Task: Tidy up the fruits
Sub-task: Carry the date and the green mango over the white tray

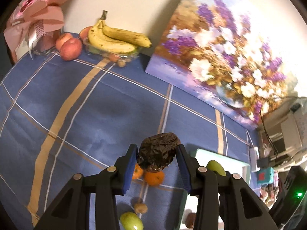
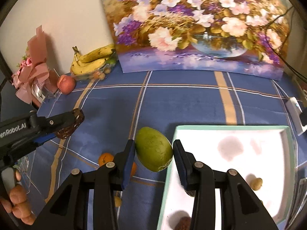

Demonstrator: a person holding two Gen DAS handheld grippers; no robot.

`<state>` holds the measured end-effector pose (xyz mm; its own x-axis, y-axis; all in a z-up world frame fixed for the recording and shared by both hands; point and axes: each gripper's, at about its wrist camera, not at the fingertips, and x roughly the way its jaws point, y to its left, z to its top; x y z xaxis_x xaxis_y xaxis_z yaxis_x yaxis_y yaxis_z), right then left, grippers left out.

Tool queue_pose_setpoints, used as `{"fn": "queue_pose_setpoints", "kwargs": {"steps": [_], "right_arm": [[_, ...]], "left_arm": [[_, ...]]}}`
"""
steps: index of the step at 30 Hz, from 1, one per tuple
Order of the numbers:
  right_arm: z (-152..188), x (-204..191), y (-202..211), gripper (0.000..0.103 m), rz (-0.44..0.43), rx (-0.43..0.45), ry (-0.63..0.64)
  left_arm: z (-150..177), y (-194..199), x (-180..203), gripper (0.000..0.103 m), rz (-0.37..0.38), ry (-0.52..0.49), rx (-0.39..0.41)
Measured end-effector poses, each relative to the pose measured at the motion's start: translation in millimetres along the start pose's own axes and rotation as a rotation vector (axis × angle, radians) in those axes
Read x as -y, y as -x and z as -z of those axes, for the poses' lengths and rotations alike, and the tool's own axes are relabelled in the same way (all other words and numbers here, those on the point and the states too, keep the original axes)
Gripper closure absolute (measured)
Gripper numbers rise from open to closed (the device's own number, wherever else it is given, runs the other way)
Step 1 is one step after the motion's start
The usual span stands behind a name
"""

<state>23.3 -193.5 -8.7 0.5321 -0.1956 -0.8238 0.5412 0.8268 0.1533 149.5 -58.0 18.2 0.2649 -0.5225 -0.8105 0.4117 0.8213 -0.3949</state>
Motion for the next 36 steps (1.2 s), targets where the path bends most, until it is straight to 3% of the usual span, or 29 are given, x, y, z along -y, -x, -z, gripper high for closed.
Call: {"fn": "queue_pose_setpoints", "kwargs": {"steps": [9, 19, 31, 36], "right_arm": [[21, 25, 41, 0.061, 0.030, 0.018, -0.053], [60, 57, 69, 0.061, 0.051, 0.011, -0.127], [73, 93, 81, 0.061, 0.069, 0.012, -0.202], [77, 120, 84, 0.061, 0.140, 0.012, -0.252]], "left_arm": [[35, 16, 22, 0.059, 0.017, -0.036, -0.020], [78, 32, 68, 0.059, 0.007, -0.181, -0.016], [96, 11, 92, 0.059, -0.009, -0.230, -0.068], [108, -3, 109, 0.059, 0.011, -0.266, -0.113]]}}
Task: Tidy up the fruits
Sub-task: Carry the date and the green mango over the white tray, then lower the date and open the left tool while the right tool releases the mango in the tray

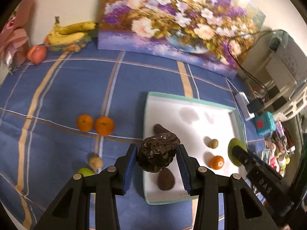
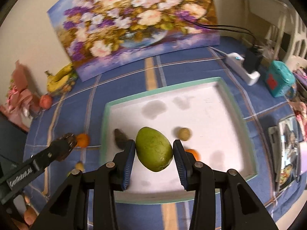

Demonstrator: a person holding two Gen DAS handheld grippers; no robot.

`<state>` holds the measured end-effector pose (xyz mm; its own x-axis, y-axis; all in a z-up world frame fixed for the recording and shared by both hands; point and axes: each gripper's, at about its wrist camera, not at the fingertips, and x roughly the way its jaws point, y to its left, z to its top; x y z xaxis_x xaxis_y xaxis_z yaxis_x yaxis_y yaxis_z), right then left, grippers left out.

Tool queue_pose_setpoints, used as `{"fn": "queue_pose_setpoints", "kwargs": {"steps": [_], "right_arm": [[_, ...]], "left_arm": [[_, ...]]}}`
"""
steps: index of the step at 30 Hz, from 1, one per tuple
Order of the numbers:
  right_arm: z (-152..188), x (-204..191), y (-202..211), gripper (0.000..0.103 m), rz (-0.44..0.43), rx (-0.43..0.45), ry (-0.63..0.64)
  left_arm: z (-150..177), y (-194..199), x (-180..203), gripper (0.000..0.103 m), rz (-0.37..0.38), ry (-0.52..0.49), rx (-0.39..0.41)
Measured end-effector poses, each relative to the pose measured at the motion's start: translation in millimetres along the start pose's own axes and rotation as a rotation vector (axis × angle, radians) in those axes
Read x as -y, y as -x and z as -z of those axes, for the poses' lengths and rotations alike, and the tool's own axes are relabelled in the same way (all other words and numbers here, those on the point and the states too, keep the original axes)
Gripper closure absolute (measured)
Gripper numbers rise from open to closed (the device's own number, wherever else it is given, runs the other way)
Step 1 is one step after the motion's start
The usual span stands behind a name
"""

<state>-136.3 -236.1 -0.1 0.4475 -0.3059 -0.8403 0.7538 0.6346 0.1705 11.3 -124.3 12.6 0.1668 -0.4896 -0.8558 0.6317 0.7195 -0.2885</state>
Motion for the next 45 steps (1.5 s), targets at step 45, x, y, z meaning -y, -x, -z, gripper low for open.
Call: {"fn": "queue_pose_setpoints", "kwargs": {"steps": [45], "right_arm": [[2, 68, -62, 0.061, 0.156, -0.090, -0.041]], "left_arm": [[16, -97, 25, 0.059, -0.004, -0.031, -0.213]]}}
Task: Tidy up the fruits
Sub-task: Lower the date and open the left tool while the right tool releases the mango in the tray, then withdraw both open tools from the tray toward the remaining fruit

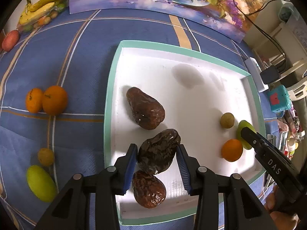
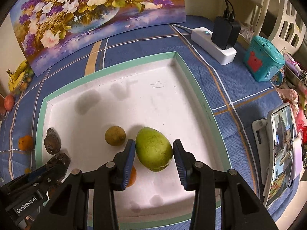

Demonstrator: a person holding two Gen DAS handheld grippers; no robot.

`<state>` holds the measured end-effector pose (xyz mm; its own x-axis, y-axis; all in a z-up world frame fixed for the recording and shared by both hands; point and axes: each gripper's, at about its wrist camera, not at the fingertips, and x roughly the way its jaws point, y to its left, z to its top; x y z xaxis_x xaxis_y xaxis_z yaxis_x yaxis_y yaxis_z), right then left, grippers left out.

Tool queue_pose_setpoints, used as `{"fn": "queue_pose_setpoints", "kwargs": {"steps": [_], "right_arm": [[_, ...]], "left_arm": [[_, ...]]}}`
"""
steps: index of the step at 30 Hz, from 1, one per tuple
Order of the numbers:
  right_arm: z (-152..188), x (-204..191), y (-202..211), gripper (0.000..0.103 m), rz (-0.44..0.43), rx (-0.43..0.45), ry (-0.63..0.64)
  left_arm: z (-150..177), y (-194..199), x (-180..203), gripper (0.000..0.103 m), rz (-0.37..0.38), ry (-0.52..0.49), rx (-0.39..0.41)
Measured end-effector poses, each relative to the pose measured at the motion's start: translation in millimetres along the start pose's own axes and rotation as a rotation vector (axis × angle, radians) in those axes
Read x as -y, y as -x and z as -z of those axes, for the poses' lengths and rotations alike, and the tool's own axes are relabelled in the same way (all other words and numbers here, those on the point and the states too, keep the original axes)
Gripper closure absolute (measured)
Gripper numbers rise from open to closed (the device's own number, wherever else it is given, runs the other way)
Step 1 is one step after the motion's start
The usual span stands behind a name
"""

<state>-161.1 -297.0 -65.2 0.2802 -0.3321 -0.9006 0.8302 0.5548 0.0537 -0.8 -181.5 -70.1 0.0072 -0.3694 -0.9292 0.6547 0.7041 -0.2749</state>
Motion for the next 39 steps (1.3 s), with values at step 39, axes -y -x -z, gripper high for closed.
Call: {"fn": "queue_pose_setpoints", "kwargs": {"steps": [39], "right_arm": [[7, -57, 84, 0.060, 0.004, 0.103, 0.115]], "left_arm": [[-8, 111, -45, 0.053, -0.111, 0.022, 0.216]]}}
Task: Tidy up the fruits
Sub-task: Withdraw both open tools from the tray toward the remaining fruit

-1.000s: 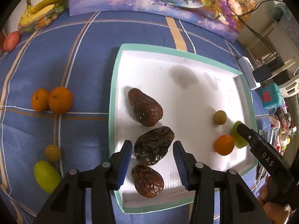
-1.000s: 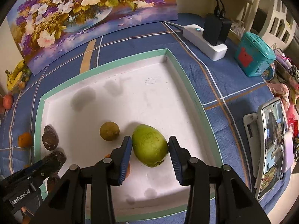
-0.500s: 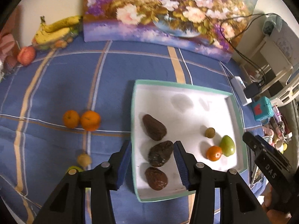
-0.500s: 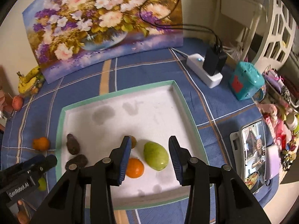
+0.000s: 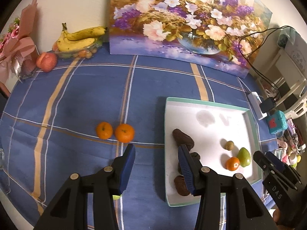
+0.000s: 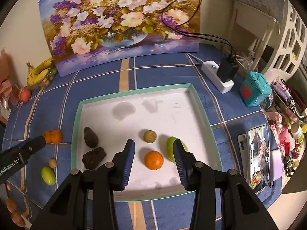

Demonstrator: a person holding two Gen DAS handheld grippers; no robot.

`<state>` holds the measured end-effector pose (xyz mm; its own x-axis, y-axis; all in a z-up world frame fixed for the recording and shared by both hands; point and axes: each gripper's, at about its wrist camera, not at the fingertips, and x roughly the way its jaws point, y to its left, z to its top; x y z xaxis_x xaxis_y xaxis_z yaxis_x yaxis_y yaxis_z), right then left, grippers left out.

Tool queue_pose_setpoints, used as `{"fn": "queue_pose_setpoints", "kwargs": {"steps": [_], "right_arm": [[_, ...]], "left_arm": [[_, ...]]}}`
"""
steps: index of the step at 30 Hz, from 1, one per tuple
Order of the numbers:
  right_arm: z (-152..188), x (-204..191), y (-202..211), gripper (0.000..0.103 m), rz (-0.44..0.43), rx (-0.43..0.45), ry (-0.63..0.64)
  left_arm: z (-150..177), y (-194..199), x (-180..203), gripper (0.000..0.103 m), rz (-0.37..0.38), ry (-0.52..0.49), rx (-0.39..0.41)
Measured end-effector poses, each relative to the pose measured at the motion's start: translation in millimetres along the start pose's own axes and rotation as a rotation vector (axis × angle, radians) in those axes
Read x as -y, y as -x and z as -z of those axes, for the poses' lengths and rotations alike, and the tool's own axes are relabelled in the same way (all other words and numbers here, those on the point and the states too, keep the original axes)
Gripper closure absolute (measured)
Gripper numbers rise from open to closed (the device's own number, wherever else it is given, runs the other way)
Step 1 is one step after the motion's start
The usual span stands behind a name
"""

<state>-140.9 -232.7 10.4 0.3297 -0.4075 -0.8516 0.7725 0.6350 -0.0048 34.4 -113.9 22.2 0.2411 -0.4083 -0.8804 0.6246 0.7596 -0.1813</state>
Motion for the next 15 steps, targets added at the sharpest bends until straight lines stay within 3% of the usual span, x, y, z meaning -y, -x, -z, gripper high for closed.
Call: {"fn": "queue_pose_setpoints", "kwargs": {"steps": [15], "right_arm": [[2, -19, -4, 0.060, -0.021, -0.013, 0.027]], "left_arm": [[0, -6, -15, 0.053, -0.029, 0.024, -0.020]]}}
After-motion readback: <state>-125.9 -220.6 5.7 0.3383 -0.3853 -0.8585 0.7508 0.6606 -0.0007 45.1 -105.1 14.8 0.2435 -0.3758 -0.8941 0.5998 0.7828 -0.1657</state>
